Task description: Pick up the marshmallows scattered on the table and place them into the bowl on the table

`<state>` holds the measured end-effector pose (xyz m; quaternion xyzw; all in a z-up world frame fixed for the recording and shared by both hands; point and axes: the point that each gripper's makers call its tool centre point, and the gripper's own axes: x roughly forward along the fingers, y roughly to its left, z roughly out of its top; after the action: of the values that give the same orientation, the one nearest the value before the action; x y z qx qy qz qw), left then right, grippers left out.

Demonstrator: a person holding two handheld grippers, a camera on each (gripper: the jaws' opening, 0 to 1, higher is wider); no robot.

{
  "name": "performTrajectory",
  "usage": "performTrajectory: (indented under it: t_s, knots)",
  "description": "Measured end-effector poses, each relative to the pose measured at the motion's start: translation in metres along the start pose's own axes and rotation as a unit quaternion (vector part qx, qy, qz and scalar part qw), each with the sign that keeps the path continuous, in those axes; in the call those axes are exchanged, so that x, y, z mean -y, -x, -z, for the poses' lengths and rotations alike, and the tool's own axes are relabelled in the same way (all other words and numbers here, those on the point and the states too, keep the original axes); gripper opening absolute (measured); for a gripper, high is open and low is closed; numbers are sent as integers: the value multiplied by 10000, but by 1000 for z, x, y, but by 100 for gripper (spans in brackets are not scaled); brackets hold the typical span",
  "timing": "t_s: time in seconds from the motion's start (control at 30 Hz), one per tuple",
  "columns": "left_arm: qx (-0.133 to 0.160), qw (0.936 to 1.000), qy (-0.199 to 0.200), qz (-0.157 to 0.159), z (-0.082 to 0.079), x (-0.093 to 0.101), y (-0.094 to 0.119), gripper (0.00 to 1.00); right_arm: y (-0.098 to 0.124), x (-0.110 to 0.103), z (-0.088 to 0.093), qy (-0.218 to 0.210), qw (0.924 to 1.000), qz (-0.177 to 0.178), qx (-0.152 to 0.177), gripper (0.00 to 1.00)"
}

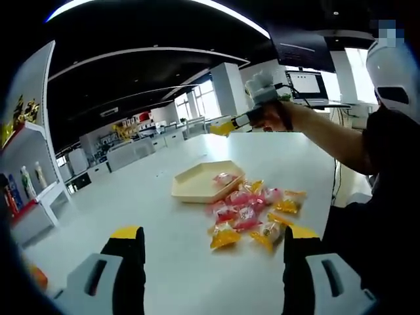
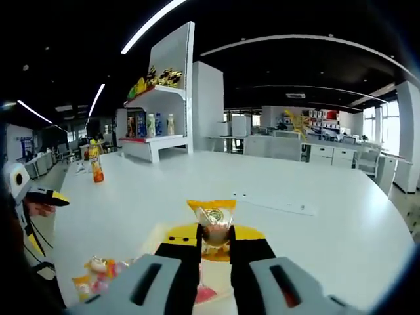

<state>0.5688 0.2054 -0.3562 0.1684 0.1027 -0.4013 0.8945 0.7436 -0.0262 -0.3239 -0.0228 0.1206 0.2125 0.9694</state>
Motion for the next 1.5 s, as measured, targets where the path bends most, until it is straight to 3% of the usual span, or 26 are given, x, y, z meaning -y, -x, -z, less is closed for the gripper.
performTrajectory:
  t_s: [0.17, 0.33, 0.5, 0.77, 0.93, 1.2, 1.5]
  knots:
    - [-2, 10000, -14, 10, 0, 0, 1, 86, -9, 1, 23, -194, 9996, 30, -225, 15]
    - [10, 10000, -19, 8, -1, 0, 2, 86, -11, 7, 30, -237, 9992, 154, -288, 15]
    - [40, 10000, -30, -6, -3, -1, 3, 86, -12, 6, 36, 49, 9993, 197, -329, 15]
    - [60, 9998, -167, 97, -9, 4, 4, 86, -18, 8, 57, 169, 9979, 212, -586, 15]
    - [139, 9997, -163, 153, -15, 7, 2, 86, -23, 8, 65, -127, 9980, 141, -604, 15]
    - [261, 9992, -100, 276, -24, 12, 0, 87, -28, 6, 78, 56, 9968, 190, -773, 16]
    - [193, 9994, -105, 262, -23, 10, -4, 87, -28, 5, 82, 165, 9962, 185, -835, 17]
